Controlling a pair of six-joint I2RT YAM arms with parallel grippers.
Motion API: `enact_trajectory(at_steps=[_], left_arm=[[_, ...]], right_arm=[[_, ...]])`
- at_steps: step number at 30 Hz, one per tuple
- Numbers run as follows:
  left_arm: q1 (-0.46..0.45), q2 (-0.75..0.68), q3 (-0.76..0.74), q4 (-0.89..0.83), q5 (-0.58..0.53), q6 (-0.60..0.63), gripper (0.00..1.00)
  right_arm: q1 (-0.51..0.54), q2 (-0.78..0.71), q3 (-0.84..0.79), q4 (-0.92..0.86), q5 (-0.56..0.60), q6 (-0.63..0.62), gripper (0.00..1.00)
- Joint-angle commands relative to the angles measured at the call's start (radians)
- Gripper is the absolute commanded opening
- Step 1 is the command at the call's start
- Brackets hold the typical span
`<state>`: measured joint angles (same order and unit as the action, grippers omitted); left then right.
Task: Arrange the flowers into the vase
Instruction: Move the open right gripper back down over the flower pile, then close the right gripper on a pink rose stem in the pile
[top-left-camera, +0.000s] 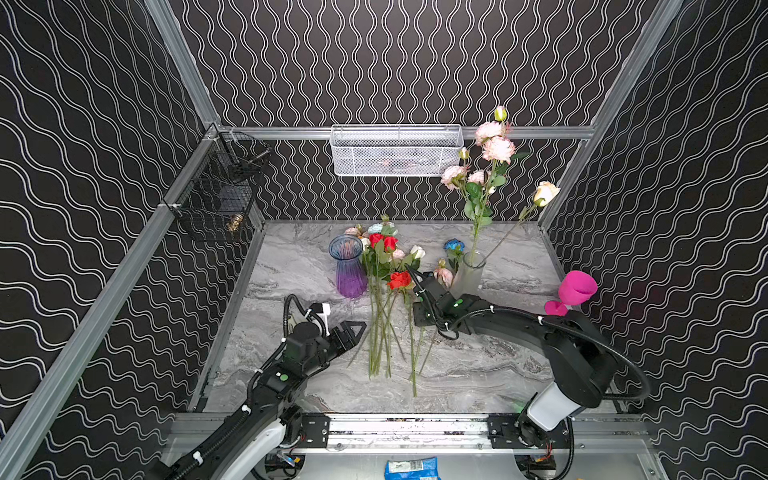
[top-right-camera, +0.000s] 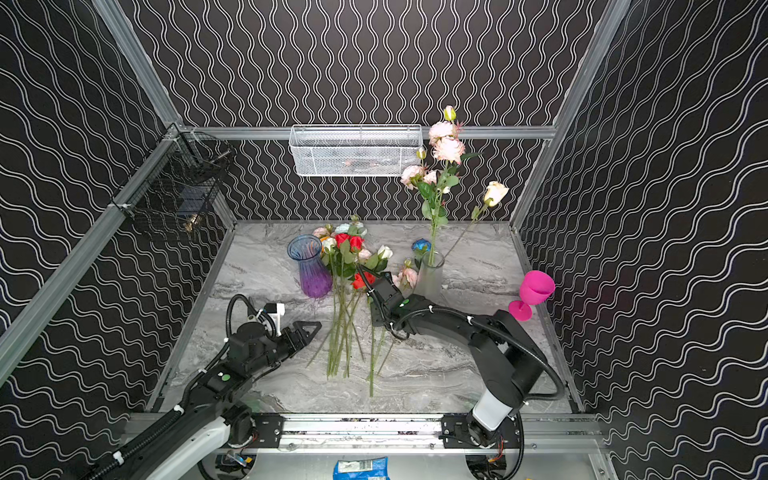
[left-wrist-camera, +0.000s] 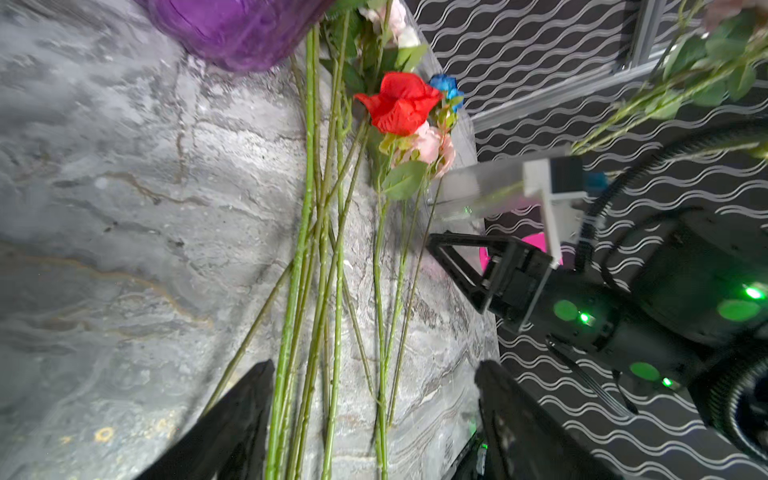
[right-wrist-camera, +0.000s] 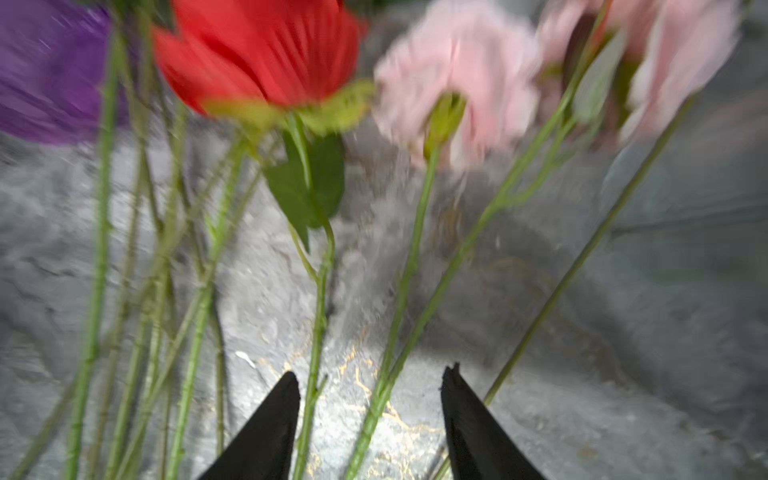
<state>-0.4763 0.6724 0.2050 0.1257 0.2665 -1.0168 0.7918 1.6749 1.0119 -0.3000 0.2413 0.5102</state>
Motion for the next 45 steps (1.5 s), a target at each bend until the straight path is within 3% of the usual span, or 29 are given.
enact_trajectory(at_steps=[1, 8, 12, 16, 21, 30, 37, 45], left_arm=[[-0.017, -0.012, 0.012, 0.013, -0.028, 0.030, 0.80], [-0.029, -0.022, -0.015, 0.054, -0.047, 0.026, 0.80], [-0.032, 0.010, -0.005, 0.063, -0.030, 0.037, 0.80], [-0.033, 0.011, 0.011, 0.047, -0.023, 0.049, 0.80], [-0.033, -0.037, 0.038, -0.011, -0.045, 0.066, 0.80], [-0.036, -0.091, 0.075, -0.024, -0.059, 0.084, 0.81], [-0.035, -0.083, 0.040, 0.107, -0.030, 0.043, 0.81], [-0.035, -0.070, 0.005, 0.206, -0.023, 0.004, 0.81]], right_arm=[[0.000, 0.035, 0.011, -0.028, -0.028, 0.079, 0.58], [-0.029, 0.108, 0.003, 0.018, -0.084, 0.114, 0.52], [-0.058, 0.106, -0.004, 0.060, -0.087, 0.131, 0.37], [-0.115, 0.098, -0.008, 0.115, -0.155, 0.131, 0.13], [-0.138, 0.091, 0.011, 0.114, -0.176, 0.095, 0.00], [-0.125, -0.118, -0.111, 0.238, -0.214, 0.047, 0.00], [-0.111, -0.227, -0.137, 0.299, -0.125, -0.025, 0.00], [-0.068, -0.298, -0.150, 0.422, 0.075, -0.156, 0.00]])
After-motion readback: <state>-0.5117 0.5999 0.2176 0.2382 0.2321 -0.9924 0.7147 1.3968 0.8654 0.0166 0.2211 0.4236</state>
